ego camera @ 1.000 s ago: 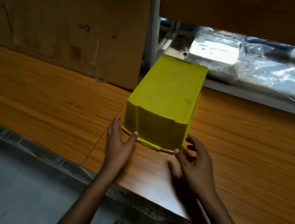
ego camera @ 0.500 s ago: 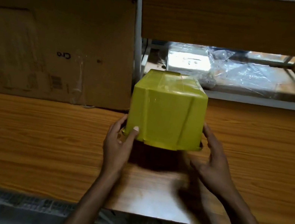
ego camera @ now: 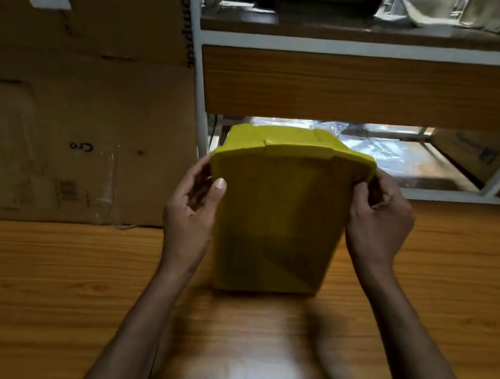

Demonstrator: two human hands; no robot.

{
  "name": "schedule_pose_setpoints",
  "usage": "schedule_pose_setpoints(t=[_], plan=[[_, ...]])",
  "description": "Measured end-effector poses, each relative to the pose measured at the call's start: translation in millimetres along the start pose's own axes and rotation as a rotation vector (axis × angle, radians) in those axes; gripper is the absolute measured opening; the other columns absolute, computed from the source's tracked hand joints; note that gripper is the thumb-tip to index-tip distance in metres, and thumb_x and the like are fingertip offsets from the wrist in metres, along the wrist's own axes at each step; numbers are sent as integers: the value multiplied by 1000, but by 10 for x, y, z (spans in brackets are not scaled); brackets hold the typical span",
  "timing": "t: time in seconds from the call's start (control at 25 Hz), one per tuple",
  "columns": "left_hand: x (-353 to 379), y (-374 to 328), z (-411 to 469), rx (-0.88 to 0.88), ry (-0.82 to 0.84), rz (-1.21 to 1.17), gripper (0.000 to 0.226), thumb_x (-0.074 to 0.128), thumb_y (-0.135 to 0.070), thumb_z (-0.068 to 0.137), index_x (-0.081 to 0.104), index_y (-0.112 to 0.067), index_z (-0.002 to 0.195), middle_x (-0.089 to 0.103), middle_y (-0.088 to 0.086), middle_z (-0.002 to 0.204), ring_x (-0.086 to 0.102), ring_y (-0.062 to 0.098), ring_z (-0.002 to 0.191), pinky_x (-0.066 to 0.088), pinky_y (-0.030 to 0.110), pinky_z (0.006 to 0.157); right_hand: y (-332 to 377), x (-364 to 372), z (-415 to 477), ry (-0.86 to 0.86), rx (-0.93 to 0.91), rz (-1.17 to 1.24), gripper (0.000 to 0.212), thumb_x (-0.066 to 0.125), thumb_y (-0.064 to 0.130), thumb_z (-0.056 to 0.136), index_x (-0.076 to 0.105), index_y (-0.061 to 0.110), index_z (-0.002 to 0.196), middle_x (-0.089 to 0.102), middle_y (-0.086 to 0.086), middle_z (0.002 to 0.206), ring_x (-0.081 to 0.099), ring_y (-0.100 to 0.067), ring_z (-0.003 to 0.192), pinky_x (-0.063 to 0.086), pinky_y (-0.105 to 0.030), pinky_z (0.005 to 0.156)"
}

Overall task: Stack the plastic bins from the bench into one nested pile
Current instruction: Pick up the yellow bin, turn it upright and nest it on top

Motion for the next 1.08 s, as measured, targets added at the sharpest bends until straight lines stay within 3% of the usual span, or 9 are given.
schedule_pose_setpoints(t=[0.12, 0.24, 0.4, 0.52, 0.6, 0.72, 0.84, 0.96, 1.08], plan=[[46, 157, -264, 23, 45, 221, 43, 69, -29, 97, 56, -42, 136, 63, -14, 129, 62, -4, 113, 54, 9, 77, -133, -169, 145, -6, 121, 87, 20, 59, 14, 95, 74, 27, 92, 58, 13, 63, 51, 1, 55, 41, -23, 58], [59, 327, -487, 169, 30, 433, 50, 71, -16, 95, 60, -41, 137, 57, -15, 118, 63, 7, 95, 60, 31, 65, -367, -280, 188, 6, 366, 281, 21, 62, 9, 96, 70, 24, 84, 60, -17, 66, 53, -19, 66, 46, -37, 66], [196, 185, -507, 396, -78, 569, 49, 74, -3, 90, 67, -20, 136, 64, -2, 108, 62, 14, 80, 52, 24, 59, -480, -327, 154, 87, 472, 386, 14, 62, 11, 101, 70, 12, 112, 78, 7, 87, 73, -8, 86, 61, -38, 90], [165, 182, -392, 199, -217, 358, 35, 71, -9, 94, 72, -21, 127, 67, -4, 111, 65, 2, 85, 48, 8, 67, -380, -343, -75, 302, 440, 430, 47, 58, 18, 103, 51, 25, 149, 67, 7, 133, 65, -11, 121, 56, -40, 101], [83, 430, -303, -31, -277, 105, 28, 71, -13, 95, 72, -23, 122, 71, -1, 115, 69, 2, 99, 56, 18, 81, -215, -361, -388, 471, 316, 262, 60, 58, 34, 100, 37, 42, 156, 53, 13, 142, 57, -9, 126, 53, -38, 98], [55, 898, -251, -387, -391, -233, 31, 71, -8, 95, 70, -13, 125, 71, 19, 127, 65, 32, 124, 52, 44, 106, 86, -376, -872, 529, 68, -23, 69, 60, 33, 91, 38, 37, 157, 43, 7, 136, 48, -11, 127, 44, -33, 106], [71, 1195, -279, -535, -442, -316, 41, 66, -5, 97, 60, -4, 138, 54, 31, 145, 49, 41, 140, 42, 44, 116, 455, -307, -1090, 514, -172, -188, 62, 62, 24, 91, 49, 29, 152, 43, 6, 131, 43, -13, 123, 37, -22, 103], [12, 1272, -331, -566, -402, -347, 42, 65, -8, 99, 59, -9, 140, 59, 24, 141, 49, 40, 141, 38, 54, 119, 547, -203, -995, 504, -145, -198, 51, 59, 32, 96, 56, 26, 147, 49, 3, 125, 50, -16, 116, 45, -29, 94], [-74, 1021, -335, -533, -299, -330, 37, 62, -10, 101, 61, -14, 138, 66, 15, 134, 57, 35, 134, 45, 52, 113, 449, -176, -770, 493, -1, -71, 43, 63, 20, 95, 64, 20, 138, 55, -1, 114, 58, -13, 95, 48, -28, 82]])
Point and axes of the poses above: each hand's wrist, its own z-axis towards the middle knuckle, its own x-axis out of the palm, y = z × x, the point moved 4 cm from there along z, towards the middle knuckle
